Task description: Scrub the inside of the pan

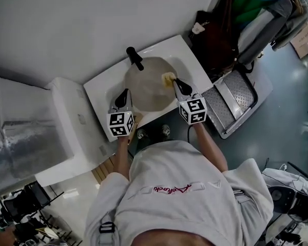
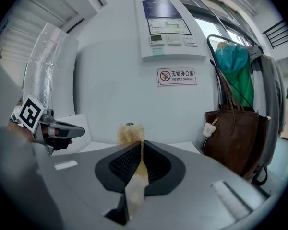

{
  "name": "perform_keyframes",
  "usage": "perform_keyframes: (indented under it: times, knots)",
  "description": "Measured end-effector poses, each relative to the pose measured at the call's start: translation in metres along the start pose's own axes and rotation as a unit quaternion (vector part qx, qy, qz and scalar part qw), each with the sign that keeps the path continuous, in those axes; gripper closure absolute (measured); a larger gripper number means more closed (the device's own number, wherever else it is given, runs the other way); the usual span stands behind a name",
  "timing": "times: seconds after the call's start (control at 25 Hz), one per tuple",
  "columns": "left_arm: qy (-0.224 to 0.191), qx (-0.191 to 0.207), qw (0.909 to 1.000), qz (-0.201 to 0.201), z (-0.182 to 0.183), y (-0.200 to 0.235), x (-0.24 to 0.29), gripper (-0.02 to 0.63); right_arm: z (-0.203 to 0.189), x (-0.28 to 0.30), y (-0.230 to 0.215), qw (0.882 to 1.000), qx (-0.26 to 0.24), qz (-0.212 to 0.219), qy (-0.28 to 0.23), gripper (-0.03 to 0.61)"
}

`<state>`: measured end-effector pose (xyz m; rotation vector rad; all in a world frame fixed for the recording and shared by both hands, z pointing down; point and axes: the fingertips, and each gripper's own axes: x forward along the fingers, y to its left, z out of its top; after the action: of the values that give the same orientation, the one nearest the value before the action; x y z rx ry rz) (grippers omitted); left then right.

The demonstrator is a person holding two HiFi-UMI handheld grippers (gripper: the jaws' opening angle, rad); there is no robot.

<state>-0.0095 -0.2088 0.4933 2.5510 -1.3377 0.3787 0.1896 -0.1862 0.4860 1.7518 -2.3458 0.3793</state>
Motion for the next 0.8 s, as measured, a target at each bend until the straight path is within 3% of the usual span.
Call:
perform_keyframes:
  times: [0.8]
  knots:
    - [0.069, -0.042, 0.9954, -0.052, -0.074, 0.045, 0.013, 0.614, -0.065, 0.041, 0.042, 0.995, 0.007, -0.022, 0.094, 0.555]
